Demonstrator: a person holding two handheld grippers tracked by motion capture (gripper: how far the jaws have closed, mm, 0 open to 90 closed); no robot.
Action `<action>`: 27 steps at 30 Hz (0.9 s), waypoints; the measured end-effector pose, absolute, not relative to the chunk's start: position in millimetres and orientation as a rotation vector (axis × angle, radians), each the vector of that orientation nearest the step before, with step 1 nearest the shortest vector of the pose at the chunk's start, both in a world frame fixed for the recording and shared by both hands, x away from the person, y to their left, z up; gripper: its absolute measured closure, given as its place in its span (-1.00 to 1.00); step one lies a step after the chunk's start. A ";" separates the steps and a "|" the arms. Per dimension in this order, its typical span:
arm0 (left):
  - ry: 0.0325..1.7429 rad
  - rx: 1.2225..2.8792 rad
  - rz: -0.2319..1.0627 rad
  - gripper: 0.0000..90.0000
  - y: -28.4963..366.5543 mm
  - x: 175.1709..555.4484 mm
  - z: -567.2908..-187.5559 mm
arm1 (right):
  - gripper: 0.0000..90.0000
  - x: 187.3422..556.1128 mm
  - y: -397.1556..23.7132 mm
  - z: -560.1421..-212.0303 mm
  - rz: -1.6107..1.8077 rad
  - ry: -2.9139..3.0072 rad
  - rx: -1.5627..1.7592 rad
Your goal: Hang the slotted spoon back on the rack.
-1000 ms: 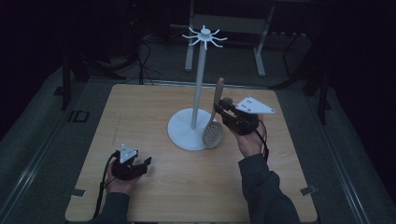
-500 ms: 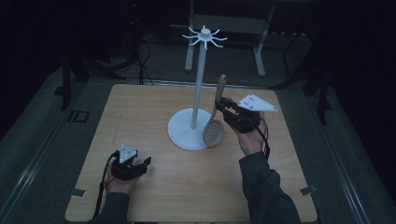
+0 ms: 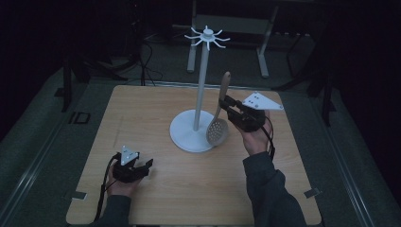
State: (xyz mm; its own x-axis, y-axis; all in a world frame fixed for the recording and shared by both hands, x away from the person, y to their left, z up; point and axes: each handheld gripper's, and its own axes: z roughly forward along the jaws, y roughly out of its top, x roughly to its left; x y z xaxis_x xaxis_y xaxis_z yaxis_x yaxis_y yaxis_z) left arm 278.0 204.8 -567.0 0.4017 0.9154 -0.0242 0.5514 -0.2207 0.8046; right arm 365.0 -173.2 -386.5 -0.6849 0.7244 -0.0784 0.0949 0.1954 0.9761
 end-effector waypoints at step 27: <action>1.256 1.899 0.606 -0.18 204.7 278.1 -567.2 | 0.64 371.4 -172.7 -371.0 1.530 1.914 0.776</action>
State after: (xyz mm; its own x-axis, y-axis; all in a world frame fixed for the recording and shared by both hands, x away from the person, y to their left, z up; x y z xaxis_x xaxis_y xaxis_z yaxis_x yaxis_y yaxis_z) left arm 278.1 204.7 -567.2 0.4018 0.9154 -0.0236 0.5519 -0.2215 0.8040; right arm 371.4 -172.7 -371.0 -0.6732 0.7359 -0.0721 0.0919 0.1801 0.9794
